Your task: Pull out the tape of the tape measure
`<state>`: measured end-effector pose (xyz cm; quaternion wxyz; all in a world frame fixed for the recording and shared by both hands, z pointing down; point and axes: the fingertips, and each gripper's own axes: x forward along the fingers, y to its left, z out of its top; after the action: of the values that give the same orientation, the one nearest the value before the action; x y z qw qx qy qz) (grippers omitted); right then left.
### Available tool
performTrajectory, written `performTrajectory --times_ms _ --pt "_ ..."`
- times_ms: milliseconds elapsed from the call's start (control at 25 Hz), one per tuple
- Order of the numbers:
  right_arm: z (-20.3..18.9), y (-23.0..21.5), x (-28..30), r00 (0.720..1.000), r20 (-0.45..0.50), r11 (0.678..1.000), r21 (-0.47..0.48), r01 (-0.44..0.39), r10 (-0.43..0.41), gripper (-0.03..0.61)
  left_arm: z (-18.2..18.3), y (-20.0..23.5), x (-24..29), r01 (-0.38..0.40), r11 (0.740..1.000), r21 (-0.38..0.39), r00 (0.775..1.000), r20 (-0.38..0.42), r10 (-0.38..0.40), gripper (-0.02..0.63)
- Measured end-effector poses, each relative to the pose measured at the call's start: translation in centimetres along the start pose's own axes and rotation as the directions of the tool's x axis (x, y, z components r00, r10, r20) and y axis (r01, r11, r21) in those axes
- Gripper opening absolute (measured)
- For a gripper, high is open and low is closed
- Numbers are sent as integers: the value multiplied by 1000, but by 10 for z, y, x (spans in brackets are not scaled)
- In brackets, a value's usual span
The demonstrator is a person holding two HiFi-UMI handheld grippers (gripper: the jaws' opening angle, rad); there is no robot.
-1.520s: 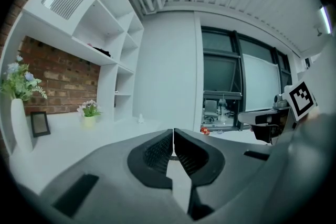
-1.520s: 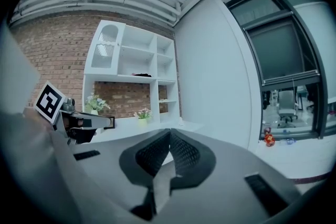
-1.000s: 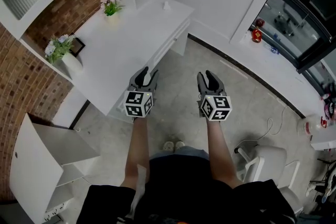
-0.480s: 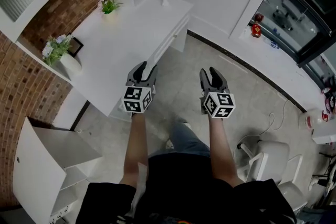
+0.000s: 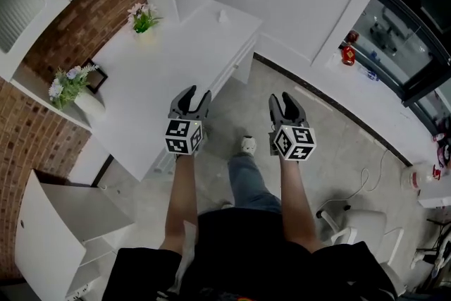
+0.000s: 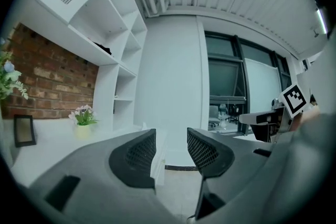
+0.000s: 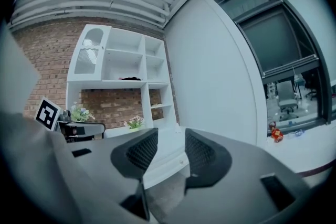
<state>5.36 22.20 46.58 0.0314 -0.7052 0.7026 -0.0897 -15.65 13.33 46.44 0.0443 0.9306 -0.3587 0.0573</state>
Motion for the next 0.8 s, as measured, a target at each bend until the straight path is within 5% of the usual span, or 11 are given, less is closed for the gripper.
performTrajectory --times_ms 800 --pt "32 -138 397 971 -105 976 -15 -216 213 140 2 152 339 -190 981 -46 979 -87 185 164"
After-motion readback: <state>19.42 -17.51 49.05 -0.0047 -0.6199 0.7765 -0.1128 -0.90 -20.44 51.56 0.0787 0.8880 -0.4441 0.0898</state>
